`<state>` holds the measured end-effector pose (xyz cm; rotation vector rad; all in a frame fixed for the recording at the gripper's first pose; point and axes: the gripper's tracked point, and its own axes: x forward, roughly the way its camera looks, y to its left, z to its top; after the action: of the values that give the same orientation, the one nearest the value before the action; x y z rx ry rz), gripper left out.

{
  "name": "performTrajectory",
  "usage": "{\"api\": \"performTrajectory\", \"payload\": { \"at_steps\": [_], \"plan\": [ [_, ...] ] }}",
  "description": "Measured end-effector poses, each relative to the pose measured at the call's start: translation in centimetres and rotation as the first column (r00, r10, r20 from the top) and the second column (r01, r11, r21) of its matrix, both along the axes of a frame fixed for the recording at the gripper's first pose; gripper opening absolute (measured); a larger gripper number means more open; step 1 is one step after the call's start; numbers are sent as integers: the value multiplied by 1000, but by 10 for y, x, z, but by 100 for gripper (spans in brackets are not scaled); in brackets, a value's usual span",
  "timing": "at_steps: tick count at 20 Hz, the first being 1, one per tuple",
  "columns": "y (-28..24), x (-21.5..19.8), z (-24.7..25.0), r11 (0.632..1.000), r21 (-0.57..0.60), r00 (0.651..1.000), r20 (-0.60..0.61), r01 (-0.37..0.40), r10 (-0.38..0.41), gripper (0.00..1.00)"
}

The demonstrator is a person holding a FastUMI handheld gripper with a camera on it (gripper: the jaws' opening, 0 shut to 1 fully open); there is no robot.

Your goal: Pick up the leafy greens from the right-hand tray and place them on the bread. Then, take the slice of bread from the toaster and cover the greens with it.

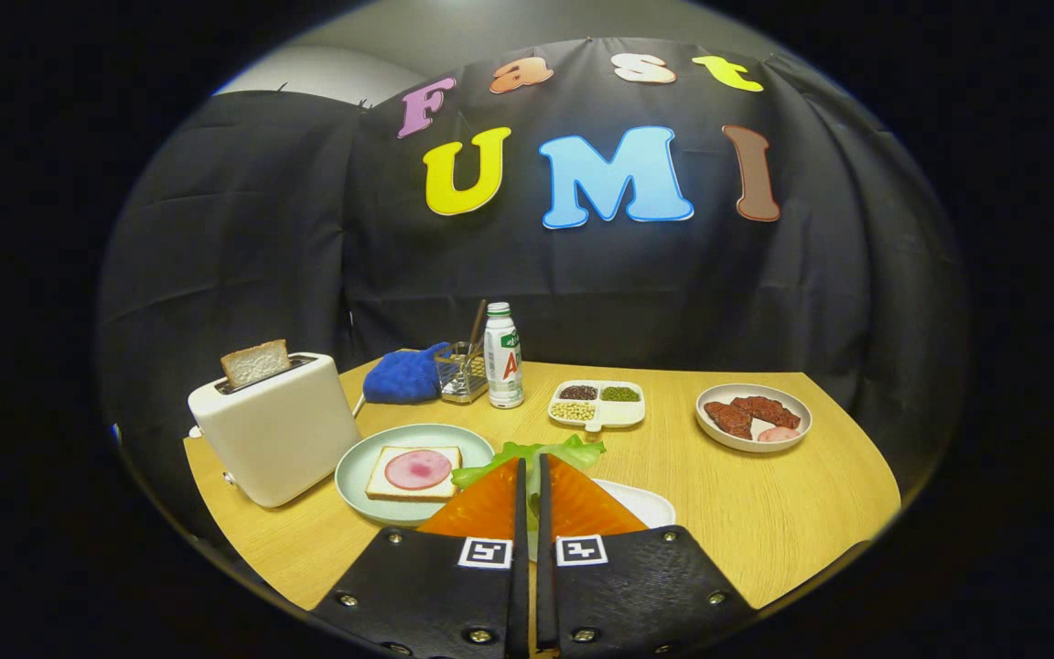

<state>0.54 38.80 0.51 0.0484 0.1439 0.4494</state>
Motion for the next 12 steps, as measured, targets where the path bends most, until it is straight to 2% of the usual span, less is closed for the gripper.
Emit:
{"api": "performTrajectory", "payload": {
  "at_steps": [12],
  "plan": [
    [97,17,4,990,4,990,-1,-139,139,3]
  ]
}}
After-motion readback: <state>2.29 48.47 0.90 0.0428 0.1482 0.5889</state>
